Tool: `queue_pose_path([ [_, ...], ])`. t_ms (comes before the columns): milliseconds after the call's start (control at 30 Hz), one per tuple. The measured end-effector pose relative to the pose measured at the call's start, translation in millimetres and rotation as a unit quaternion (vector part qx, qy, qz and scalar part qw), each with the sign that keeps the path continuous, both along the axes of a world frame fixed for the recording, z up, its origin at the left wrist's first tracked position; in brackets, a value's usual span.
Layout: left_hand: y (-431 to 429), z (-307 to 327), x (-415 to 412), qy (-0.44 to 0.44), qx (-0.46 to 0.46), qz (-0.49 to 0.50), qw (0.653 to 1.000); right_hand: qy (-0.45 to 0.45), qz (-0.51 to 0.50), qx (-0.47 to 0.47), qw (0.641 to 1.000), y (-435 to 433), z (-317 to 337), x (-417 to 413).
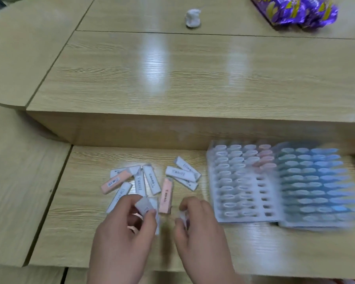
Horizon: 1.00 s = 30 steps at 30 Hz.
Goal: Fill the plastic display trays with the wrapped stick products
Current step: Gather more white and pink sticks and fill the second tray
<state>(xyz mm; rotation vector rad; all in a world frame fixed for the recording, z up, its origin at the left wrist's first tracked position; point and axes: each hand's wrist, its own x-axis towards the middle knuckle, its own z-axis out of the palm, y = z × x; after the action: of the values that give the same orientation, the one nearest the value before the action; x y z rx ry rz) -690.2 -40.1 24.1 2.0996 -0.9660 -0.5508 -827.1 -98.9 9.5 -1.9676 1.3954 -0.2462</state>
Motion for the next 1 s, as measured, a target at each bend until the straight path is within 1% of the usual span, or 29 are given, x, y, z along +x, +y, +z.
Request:
queue_pose_path([
  [67, -7, 12, -9, -0.017, -0.04, -0.013, 0.999, -0.014, 0.005, 0.023, 1.0, 1, 12, -10],
  [133, -17, 27, -21, -0.014, -0.08, -0.031, 0.996, -0.023, -0.004, 0.049, 0.999, 7, 23, -26],
  [167, -23, 35, -28, -0.01, -0.096, -0.043, 0.994, -0.023, -0.012, 0.044, 0.999, 10, 29, -36],
  [233, -37, 49, -44, -0.013, -0.122, -0.07, 0.99, -0.017, -0.025, 0.008, 0.999, 10, 46, -60],
  [300, -53, 58, -61, -0.014, -0.144, -0.093, 0.985, -0.067, -0.066, -0.059, 0.994, -4, 57, -93],
  [367, -72, 63, -78, 0.005, -0.155, -0.119, 0.981, -0.119, -0.109, -0.134, 0.978, -28, 65, -126],
  [400, -80, 64, -86, 0.012, -0.156, -0.131, 0.979, -0.132, -0.113, -0.151, 0.973, -43, 65, -140],
  [500, -99, 60, -110, 0.01, -0.145, -0.153, 0.978, -0.132, -0.105, -0.182, 0.969, -90, 65, -164],
  [533, -104, 58, -116, -0.002, -0.138, -0.157, 0.978, -0.139, -0.094, -0.177, 0.97, -102, 64, -166],
  [667, -115, 47, -129, -0.094, -0.091, -0.167, 0.977, -0.154, -0.038, -0.167, 0.973, -136, 56, -158],
  [733, -118, 40, -132, -0.111, -0.073, -0.162, 0.978, -0.171, -0.016, -0.129, 0.977, -146, 51, -152],
  [800, -120, 35, -135, -0.114, -0.062, -0.149, 0.98, -0.188, -0.008, -0.095, 0.977, -151, 44, -148],
  [900, -122, 27, -138, -0.101, -0.056, -0.127, 0.985, -0.192, -0.004, -0.072, 0.979, -156, 36, -146],
  [1000, -125, 20, -140, -0.083, -0.05, -0.117, 0.988, -0.173, 0.02, -0.097, 0.98, -159, 32, -147],
])
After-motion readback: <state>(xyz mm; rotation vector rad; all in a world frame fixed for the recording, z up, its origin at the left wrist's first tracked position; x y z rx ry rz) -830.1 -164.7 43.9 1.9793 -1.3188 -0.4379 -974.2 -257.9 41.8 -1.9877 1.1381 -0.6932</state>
